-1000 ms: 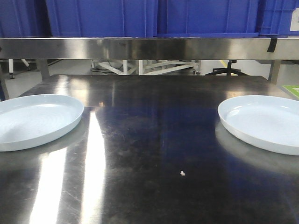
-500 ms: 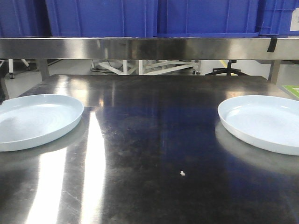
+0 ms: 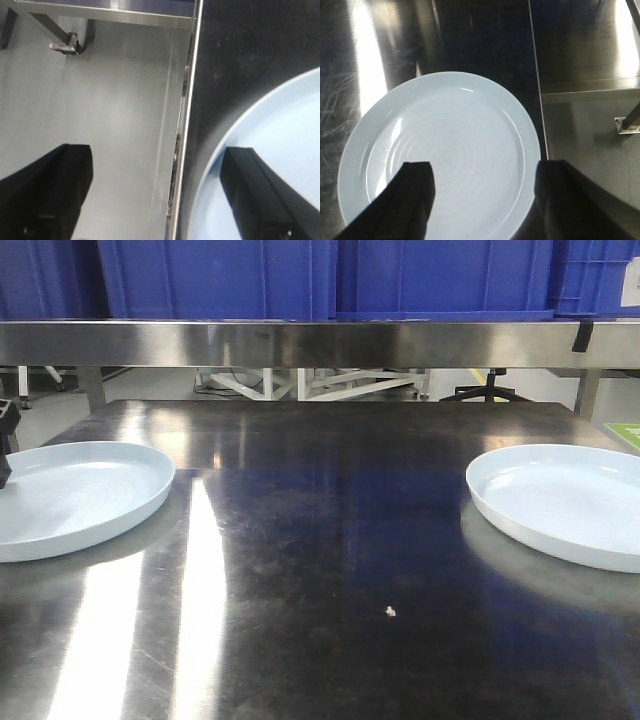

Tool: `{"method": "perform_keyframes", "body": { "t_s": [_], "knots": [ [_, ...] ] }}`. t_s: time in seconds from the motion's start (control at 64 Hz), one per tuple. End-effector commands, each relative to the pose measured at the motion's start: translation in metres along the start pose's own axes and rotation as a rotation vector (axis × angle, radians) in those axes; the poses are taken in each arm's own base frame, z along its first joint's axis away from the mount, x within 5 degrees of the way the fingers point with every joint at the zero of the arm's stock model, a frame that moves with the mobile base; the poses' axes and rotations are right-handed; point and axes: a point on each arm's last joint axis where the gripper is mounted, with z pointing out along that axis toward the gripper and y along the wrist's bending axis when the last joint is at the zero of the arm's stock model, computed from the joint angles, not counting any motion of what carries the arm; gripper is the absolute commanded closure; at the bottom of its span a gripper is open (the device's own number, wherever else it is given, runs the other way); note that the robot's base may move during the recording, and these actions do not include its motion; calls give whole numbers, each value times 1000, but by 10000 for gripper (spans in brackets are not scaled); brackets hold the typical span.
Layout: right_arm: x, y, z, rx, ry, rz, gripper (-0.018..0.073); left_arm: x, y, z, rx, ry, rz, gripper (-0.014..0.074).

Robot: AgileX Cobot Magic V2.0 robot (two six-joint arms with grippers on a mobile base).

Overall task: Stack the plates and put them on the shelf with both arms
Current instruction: 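Grasp the rim of the nearer white plate with the left gripper and lift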

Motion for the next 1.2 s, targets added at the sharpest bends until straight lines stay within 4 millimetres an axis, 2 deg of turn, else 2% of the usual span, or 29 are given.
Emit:
{"method": "perform_keyframes", "body": {
  "t_s": [0.0,0.063,0.109,0.156,0.172,0.234,0.328,0.438,0.532,0.672,0.813,0.969,1.094,1.188],
  "knots": [
    [-18,4,-5,-22,-109,2,22,-12,-1,-9,8,-74,-7,56],
    [-18,4,-5,-22,-109,2,22,-12,-1,-9,10,-73,-9,160],
    [-18,4,-5,-23,-110,2,22,-12,-1,-9,11,-73,-11,312],
    [-19,4,-5,-23,-113,2,22,-12,-1,-9,11,-71,-13,503],
    [-19,4,-5,-23,-113,2,22,-12,-1,-9,11,-71,-13,527],
    [-19,4,-5,-23,-113,2,22,-12,-1,-9,14,-66,-21,473],
    [-19,4,-5,-23,-113,2,22,-11,-1,-11,21,-50,-44,493],
    [-19,4,-5,-23,-113,2,22,-13,-2,-22,37,-61,-82,493],
    [-19,4,-5,-23,-113,2,39,-19,-4,-40,54,-95,-99,493],
    [-19,4,-5,-23,-113,2,79,-33,-18,-73,97,-170,-86,493],
    [-19,4,-5,-23,-113,2,93,-48,-47,-100,169,-244,-40,493],
    [-18,4,-5,-23,-112,2,93,-56,-95,-123,282,-309,47,493],
    [-18,4,-5,-23,-111,2,93,-57,-132,-128,358,-326,108,493],
    [-18,3,-5,-22,-108,2,93,-56,-155,-122,388,-309,152,493]
  ]
}}
